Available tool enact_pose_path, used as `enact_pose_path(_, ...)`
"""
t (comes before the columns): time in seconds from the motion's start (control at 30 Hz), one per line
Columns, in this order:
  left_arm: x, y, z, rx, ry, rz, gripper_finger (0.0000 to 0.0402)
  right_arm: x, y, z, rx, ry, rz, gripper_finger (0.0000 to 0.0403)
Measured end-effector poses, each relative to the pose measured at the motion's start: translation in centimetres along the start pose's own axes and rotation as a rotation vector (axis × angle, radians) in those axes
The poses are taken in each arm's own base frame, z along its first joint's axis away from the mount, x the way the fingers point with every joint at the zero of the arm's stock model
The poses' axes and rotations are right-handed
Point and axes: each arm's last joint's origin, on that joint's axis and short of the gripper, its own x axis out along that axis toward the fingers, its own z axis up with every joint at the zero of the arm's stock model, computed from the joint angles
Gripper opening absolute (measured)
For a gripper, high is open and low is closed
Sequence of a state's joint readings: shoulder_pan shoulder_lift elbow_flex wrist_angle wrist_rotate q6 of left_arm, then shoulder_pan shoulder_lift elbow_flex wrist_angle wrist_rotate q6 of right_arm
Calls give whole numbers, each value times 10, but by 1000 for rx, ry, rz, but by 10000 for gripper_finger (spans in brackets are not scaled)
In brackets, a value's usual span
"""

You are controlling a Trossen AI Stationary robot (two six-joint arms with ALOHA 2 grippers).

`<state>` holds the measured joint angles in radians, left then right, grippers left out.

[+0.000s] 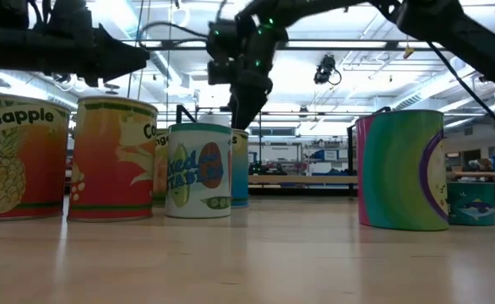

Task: Pick and place cans onto a shelf
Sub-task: Put the blue can on the shelf

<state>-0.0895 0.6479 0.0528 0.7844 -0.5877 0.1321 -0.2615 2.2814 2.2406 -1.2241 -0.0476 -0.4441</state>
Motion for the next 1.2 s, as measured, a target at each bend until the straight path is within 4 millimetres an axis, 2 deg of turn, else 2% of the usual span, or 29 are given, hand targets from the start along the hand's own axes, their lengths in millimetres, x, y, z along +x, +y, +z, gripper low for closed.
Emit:
enact_pose_path(0.17, 0, 0, -1, -8, 13, -2, 206, 0, 33, 3, -23, 95, 50, 348)
enact_pose_path(0.6, 0, -1, -7, -2, 68, -7, 206, -3, 83, 1, 0, 285, 98, 313)
enact_pose_path(0.7, 0, -1, -7, -27, 67, -6, 206, -12, 92, -2, 3, 296, 67, 310)
enact_pose_path(0.83, 0, -1, -7, -33, 66, -6, 206, -28, 104, -15, 32, 253, 12, 309)
enact_pose_path(1.0, 0, -1, -7, -77, 60, -4, 206, -34, 119, -35, 32, 23, -54, 309)
enact_pose_path(1.2, 0, -1, -7, -83, 60, -4, 206, -18, 135, -57, 9, -164, -110, 309)
